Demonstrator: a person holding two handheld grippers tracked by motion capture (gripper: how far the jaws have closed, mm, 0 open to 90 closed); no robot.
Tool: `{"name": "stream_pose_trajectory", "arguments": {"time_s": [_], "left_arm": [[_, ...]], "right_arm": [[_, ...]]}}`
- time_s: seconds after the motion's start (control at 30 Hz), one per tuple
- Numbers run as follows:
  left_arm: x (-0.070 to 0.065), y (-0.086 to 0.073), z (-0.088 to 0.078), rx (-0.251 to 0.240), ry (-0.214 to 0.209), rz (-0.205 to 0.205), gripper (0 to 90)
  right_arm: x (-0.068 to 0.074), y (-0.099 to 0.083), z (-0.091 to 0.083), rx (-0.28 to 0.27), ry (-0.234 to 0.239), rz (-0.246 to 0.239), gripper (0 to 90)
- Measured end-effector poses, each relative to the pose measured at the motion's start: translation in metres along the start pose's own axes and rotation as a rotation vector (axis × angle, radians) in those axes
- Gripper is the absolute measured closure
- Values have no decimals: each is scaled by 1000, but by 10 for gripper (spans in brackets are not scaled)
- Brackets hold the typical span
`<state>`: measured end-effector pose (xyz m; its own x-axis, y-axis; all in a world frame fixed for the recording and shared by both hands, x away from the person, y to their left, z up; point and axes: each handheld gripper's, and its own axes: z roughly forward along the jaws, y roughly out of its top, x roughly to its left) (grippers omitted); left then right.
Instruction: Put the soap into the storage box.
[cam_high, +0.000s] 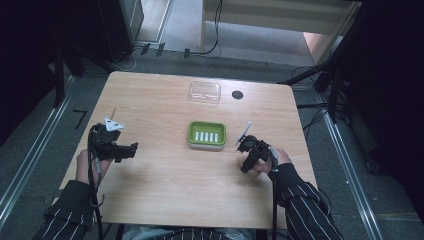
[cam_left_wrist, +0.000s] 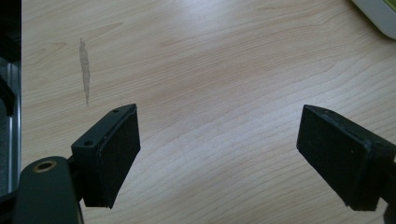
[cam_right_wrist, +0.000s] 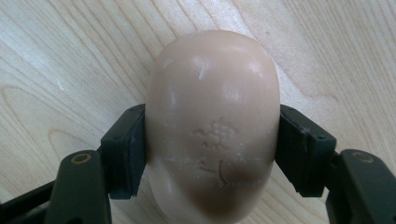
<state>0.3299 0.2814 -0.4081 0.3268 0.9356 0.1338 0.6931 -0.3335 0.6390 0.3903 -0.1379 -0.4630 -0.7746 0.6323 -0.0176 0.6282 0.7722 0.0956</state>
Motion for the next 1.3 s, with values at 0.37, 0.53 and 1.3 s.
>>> {"name": "stream_pose_trajectory", "arguments": {"time_s": [0.37,0.53,1.3], "left_arm": [[0,0,0,0,3,0,143],[0,0,0,0,2,0,143],[1,-1,-1,-2,3,-4,143]], "right_arm": [[-2,-1,-7,-15,-3,11,333],[-4,-2,-10,-23,-8,11,333],[-11,1,-31,-53,-23,25,333]]}}
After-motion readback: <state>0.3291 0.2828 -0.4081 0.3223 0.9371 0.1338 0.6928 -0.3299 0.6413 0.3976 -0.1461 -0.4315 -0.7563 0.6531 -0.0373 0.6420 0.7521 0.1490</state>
